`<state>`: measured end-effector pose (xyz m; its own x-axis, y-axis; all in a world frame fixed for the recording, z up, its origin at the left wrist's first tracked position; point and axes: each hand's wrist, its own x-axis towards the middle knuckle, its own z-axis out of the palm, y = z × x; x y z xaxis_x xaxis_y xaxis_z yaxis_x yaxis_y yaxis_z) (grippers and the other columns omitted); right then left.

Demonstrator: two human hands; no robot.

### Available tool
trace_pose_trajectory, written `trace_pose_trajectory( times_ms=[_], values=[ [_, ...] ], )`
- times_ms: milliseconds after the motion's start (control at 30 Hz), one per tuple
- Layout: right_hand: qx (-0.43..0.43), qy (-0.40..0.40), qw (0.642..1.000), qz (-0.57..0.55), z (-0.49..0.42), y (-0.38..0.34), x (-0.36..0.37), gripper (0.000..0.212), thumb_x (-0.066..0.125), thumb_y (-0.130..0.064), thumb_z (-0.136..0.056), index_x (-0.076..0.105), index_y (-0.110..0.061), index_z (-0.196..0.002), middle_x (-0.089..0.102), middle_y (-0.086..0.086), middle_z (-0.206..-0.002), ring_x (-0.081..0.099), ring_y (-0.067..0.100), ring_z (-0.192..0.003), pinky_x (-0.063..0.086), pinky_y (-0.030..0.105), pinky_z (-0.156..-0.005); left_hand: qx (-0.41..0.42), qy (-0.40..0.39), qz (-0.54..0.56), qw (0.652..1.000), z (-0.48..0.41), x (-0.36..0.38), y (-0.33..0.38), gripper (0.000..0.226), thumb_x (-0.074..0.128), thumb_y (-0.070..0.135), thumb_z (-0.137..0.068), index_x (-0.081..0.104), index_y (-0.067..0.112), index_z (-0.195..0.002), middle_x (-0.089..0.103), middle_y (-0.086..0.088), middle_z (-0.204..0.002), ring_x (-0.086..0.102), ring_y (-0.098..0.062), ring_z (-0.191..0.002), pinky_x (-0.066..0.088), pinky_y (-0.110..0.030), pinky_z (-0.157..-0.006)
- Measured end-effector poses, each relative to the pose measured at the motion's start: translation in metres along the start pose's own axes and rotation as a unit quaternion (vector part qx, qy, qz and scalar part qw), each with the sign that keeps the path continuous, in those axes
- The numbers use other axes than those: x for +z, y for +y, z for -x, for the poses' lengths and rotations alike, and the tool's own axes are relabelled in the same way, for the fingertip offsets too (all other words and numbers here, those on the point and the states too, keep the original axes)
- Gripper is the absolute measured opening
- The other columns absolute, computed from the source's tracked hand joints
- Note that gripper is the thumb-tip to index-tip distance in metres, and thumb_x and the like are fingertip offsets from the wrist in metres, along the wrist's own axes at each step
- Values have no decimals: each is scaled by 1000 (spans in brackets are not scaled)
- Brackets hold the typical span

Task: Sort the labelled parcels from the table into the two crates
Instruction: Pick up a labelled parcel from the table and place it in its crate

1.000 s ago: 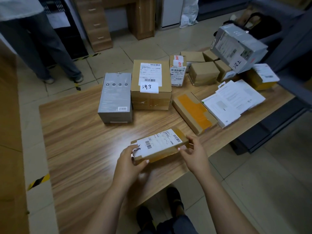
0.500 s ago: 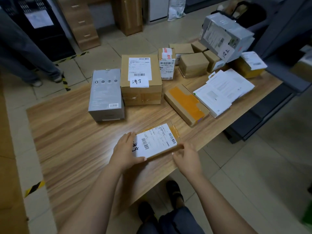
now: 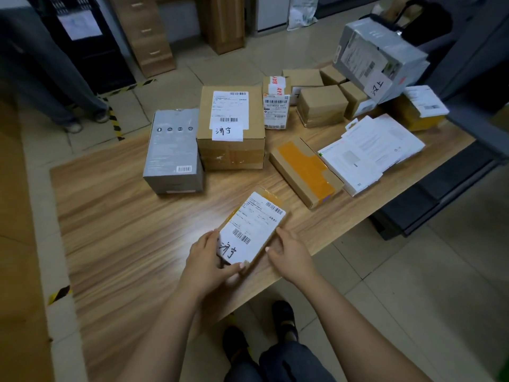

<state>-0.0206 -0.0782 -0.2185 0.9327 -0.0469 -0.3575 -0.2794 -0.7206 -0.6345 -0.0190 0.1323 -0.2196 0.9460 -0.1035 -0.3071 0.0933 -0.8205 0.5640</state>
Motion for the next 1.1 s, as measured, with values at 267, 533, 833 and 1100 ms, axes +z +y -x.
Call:
trace_pose_trajectory(
  times_ms=[267,533,833,1100],
  values=[
    [-75,-43,996,-18,-42,-2,-34,58,56,-25,-90,42,-14,-146,49,4,-145,47,21,-131,41,34,-106,-8,-7,85,996,10,27,38,103,83,39,-68,20,33,-150,35,14,-123,36,2,-112,32,-16,-89],
    [-114,-40,992,-40,-56,20,-58,59,61,-12,-86,46,-21,-142,52,3,-136,47,16,-124,36,21,-90,1,9,42,999,0,40,66,96,79,38,-73,22,31,-150,43,7,-134,40,-9,-124,34,-19,-97],
    [-64,5,998,-5,-34,24,-32,65,59,-37,-83,41,-18,-143,46,2,-137,46,21,-123,46,41,-97,-56,124,-99,986,-5,27,48,66,74,29,-78,49,16,-138,48,-5,-137,46,-27,-124,39,-39,-102],
    [24,26,998,49,-26,2,-4,130,70,-74,-60,4,-13,-155,21,5,-154,26,26,-141,29,43,-115,-24,154,-138,978,-15,25,18,61,77,23,-72,57,10,-129,55,-11,-126,52,-34,-116,44,-45,-95]
  ],
)
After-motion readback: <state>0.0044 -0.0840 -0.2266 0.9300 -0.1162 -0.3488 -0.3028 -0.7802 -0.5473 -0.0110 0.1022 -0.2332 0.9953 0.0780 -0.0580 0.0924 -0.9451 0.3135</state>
